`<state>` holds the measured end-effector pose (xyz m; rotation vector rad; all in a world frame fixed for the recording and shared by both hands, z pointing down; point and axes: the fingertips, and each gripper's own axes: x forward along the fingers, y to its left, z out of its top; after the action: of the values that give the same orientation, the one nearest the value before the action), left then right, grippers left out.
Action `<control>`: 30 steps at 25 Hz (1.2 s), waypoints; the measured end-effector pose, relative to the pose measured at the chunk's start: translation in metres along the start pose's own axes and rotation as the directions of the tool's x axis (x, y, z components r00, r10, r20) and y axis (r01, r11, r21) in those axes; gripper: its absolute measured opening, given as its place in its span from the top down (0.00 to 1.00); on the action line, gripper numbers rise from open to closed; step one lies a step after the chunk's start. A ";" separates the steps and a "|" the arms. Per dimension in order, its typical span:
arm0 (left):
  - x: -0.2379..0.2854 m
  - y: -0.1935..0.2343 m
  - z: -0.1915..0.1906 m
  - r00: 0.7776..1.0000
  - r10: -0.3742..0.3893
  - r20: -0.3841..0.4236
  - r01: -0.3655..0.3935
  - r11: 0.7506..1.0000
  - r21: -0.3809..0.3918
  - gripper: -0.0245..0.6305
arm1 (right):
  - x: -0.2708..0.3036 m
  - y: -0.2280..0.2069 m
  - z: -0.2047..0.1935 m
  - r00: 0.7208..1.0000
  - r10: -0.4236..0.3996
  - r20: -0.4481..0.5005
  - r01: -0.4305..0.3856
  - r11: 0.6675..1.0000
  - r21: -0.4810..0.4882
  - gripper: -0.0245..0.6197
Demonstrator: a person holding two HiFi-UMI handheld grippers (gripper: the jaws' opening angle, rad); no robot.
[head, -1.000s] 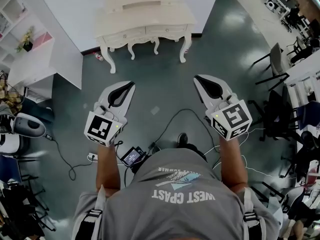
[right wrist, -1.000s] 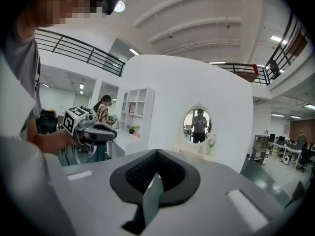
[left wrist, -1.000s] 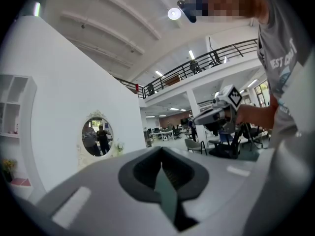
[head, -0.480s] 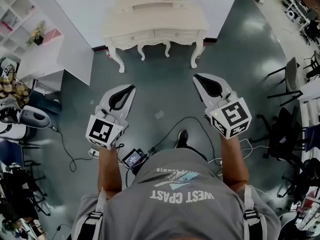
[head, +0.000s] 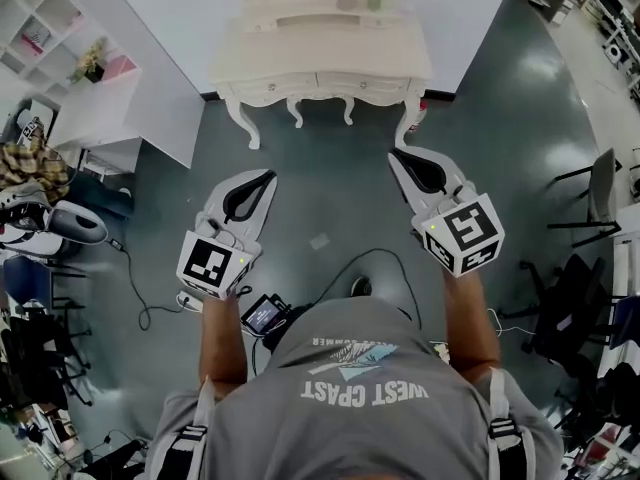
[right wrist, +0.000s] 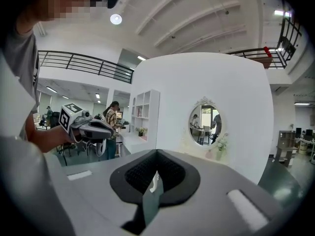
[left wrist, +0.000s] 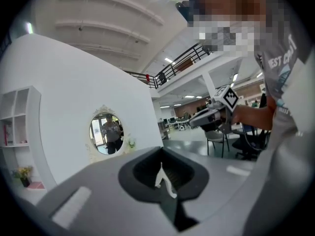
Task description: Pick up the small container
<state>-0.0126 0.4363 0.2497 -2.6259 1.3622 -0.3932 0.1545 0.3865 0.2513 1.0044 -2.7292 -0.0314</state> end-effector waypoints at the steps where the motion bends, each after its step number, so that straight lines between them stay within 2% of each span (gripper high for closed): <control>1: 0.006 0.000 0.001 1.000 0.008 -0.005 -0.008 1.000 0.001 0.96 | 0.002 -0.007 -0.001 1.000 0.007 0.004 -0.007 1.000 0.000 0.96; 6: 0.030 0.000 0.000 0.999 0.012 -0.035 -0.012 1.000 0.004 0.96 | 0.014 -0.035 -0.005 1.000 0.024 0.014 -0.024 1.000 0.016 0.96; 10: 0.044 0.011 -0.003 1.000 0.010 -0.029 -0.010 1.000 -0.003 0.96 | 0.025 -0.046 -0.007 1.000 0.017 0.009 -0.017 1.000 0.022 0.96; 16: 0.078 0.031 -0.012 0.998 -0.059 0.008 0.059 0.998 -0.004 0.96 | 0.046 -0.058 -0.013 0.999 -0.033 -0.016 0.034 0.999 0.027 0.96; 20: 0.101 0.059 -0.017 0.991 -0.129 0.034 0.129 0.992 0.002 0.96 | 0.068 -0.064 -0.010 0.995 -0.090 -0.038 0.092 0.995 0.032 0.96; 30: 0.144 0.153 -0.025 0.968 -0.229 0.105 0.229 0.973 0.013 0.96 | 0.143 -0.077 0.014 0.977 -0.202 -0.069 0.205 0.978 0.028 0.96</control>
<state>-0.0596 0.2300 0.2571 -2.7680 1.0306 -0.2774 0.0951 0.2353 0.2600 1.2682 -2.5658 0.0138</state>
